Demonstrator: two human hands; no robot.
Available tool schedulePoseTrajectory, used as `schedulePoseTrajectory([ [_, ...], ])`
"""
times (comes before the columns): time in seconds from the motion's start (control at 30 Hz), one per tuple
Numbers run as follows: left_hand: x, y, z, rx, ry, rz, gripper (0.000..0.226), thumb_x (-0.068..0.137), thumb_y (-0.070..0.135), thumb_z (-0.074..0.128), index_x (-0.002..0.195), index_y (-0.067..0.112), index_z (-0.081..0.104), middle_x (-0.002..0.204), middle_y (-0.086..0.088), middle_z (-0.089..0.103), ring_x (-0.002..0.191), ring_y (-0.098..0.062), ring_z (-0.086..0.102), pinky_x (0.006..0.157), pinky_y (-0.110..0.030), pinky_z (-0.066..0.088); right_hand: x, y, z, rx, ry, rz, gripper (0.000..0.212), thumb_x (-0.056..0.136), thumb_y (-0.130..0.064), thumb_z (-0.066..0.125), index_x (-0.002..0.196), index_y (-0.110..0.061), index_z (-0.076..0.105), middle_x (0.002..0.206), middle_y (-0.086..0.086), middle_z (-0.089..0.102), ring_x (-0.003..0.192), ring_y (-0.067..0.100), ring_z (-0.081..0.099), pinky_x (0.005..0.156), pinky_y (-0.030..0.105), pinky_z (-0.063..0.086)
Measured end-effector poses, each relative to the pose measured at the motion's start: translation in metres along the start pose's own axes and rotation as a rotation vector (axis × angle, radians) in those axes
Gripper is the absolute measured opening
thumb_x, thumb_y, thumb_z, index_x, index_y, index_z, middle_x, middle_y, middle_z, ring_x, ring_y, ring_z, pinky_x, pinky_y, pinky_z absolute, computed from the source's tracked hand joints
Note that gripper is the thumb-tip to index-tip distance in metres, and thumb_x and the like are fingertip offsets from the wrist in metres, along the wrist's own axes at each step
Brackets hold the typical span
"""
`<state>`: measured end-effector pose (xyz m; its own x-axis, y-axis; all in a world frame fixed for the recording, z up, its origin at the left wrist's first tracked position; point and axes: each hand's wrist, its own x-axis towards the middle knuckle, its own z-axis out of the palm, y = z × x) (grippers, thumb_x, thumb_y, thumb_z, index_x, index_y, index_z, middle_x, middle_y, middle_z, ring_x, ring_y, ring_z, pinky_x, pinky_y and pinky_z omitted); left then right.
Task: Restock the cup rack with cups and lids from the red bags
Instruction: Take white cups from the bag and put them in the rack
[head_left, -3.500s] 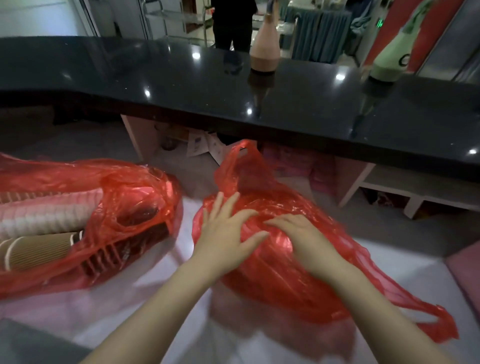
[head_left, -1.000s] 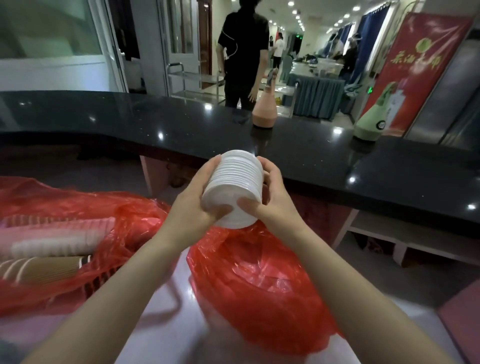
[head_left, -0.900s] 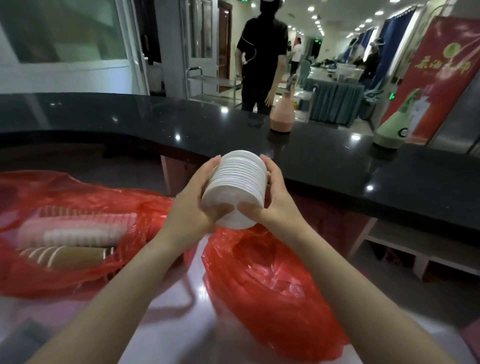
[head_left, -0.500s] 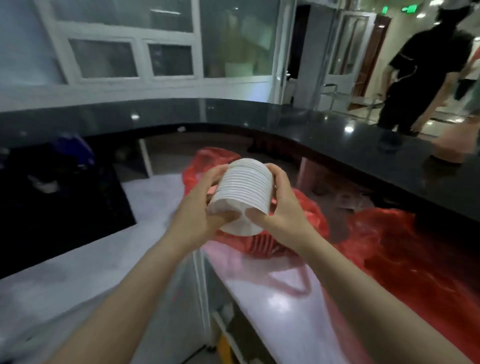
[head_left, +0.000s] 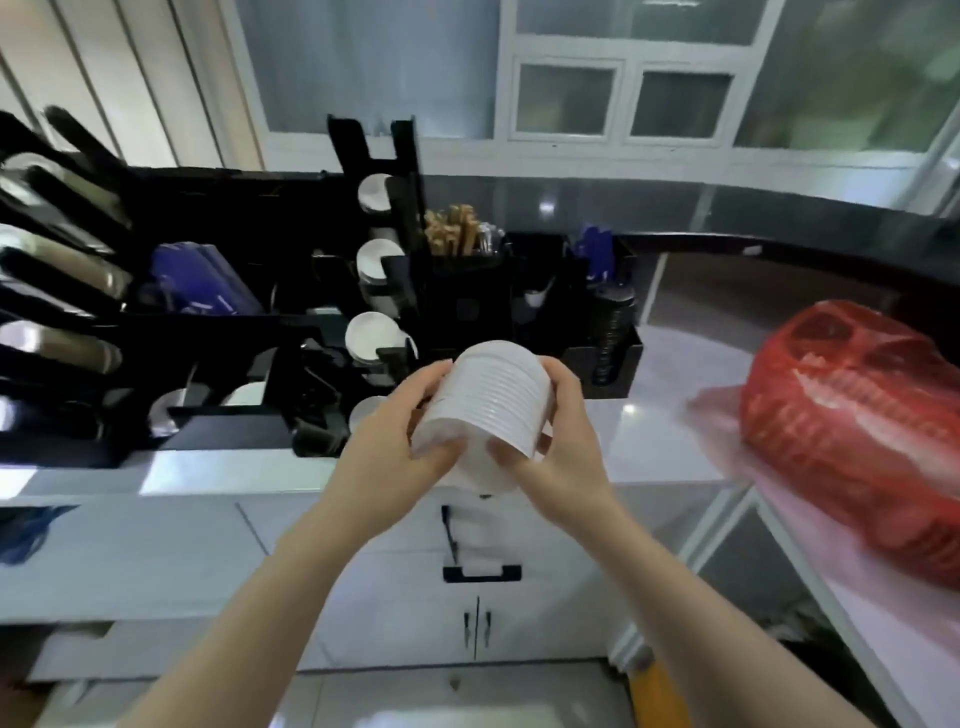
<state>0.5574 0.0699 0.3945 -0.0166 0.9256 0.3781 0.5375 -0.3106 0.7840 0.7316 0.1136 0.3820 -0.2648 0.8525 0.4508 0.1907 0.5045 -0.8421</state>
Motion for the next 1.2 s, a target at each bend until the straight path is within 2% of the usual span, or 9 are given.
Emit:
schedulePoseTrajectory([
  [0.23, -0.013, -0.017, -0.067, 0.05, 0.163, 0.01, 0.056, 0.084, 0.044, 0.063, 0.135, 0.043, 0.04, 0.125, 0.029, 0.053, 0.111, 0.005, 0.053, 0.083, -0.011, 0.046, 0.027, -0.03, 0.061, 0.056, -0.042, -0.152, 0.071, 0.07, -0.047, 0.071, 0.127, -0.043, 0.03, 0.124, -0.033, 0.04, 0.116, -0.003, 0.044, 0.082, 0.01, 0.044],
  [0.4, -0.004, -0.03, -0.092, 0.068, 0.266, 0.005, 0.06, 0.086, 0.041, 0.061, 0.14, 0.03, 0.041, 0.125, 0.021, 0.055, 0.11, 0.002, 0.054, 0.082, -0.014, 0.048, 0.063, -0.041, 0.087, 0.03, -0.137, -0.199, 0.079, 0.07, -0.033, 0.077, 0.131, -0.037, 0.028, 0.131, -0.013, 0.041, 0.121, 0.002, 0.043, 0.091, 0.021, 0.047],
  [0.53, -0.001, -0.044, -0.112, 0.091, 0.337, 0.008, 0.06, 0.085, 0.04, 0.061, 0.141, 0.027, 0.041, 0.122, 0.016, 0.059, 0.107, 0.002, 0.056, 0.075, -0.009, 0.047, 0.081, -0.047, 0.111, 0.038, -0.182, -0.244, 0.08, 0.065, -0.043, 0.075, 0.13, -0.042, 0.028, 0.131, -0.013, 0.04, 0.123, 0.004, 0.042, 0.095, 0.035, 0.049],
  [0.63, -0.001, -0.057, -0.121, 0.061, 0.386, -0.01, 0.061, 0.085, 0.039, 0.061, 0.141, 0.025, 0.042, 0.127, 0.017, 0.057, 0.115, 0.003, 0.053, 0.081, -0.007, 0.044, 0.093, -0.049, 0.129, -0.025, -0.217, -0.252, 0.082, 0.063, -0.041, 0.074, 0.129, -0.045, 0.026, 0.128, -0.019, 0.038, 0.122, 0.002, 0.039, 0.094, 0.04, 0.049],
  [0.77, 0.0, -0.08, -0.142, -0.021, 0.423, -0.051, 0.056, 0.088, 0.03, 0.065, 0.14, 0.026, 0.044, 0.129, 0.014, 0.057, 0.119, -0.006, 0.053, 0.091, -0.021, 0.048, 0.103, -0.058, 0.162, -0.076, -0.252, -0.213, 0.091, 0.058, -0.049, 0.07, 0.135, -0.039, 0.024, 0.123, -0.023, 0.033, 0.117, -0.011, 0.03, 0.087, 0.013, 0.038],
  [0.83, 0.002, -0.092, -0.159, -0.047, 0.46, -0.059, 0.054, 0.087, 0.026, 0.068, 0.137, 0.024, 0.048, 0.126, 0.015, 0.059, 0.116, -0.005, 0.055, 0.089, -0.021, 0.049, 0.107, -0.066, 0.182, -0.12, -0.254, -0.201, 0.102, 0.058, -0.055, 0.07, 0.143, -0.035, 0.017, 0.132, -0.016, 0.029, 0.108, -0.017, 0.027, 0.081, 0.006, 0.029],
  [0.97, 0.01, -0.116, -0.196, -0.097, 0.468, -0.073, 0.048, 0.085, 0.016, 0.071, 0.127, 0.034, 0.056, 0.121, 0.016, 0.063, 0.11, -0.005, 0.06, 0.084, -0.017, 0.05, 0.116, -0.079, 0.223, -0.15, -0.209, -0.114, 0.109, 0.058, -0.054, 0.068, 0.146, -0.04, 0.006, 0.134, -0.018, 0.021, 0.103, -0.01, 0.023, 0.087, 0.02, 0.034],
  [1.1, 0.012, -0.151, -0.229, -0.128, 0.42, -0.114, 0.05, 0.085, 0.009, 0.068, 0.124, 0.039, 0.056, 0.121, 0.017, 0.063, 0.108, -0.006, 0.062, 0.086, -0.029, 0.053, 0.121, -0.081, 0.268, -0.199, -0.137, -0.046, 0.105, 0.063, -0.039, 0.074, 0.144, -0.045, 0.006, 0.125, -0.027, 0.02, 0.106, -0.006, 0.026, 0.088, 0.026, 0.039],
  [1.2, 0.016, -0.181, -0.251, -0.109, 0.375, -0.133, 0.048, 0.087, 0.007, 0.064, 0.128, 0.031, 0.055, 0.121, 0.018, 0.063, 0.109, -0.004, 0.061, 0.091, -0.036, 0.052, 0.121, -0.079, 0.3, -0.23, -0.067, 0.011, 0.106, 0.052, -0.055, 0.061, 0.144, -0.044, 0.008, 0.126, -0.027, 0.019, 0.119, 0.007, 0.033, 0.095, 0.034, 0.043],
])
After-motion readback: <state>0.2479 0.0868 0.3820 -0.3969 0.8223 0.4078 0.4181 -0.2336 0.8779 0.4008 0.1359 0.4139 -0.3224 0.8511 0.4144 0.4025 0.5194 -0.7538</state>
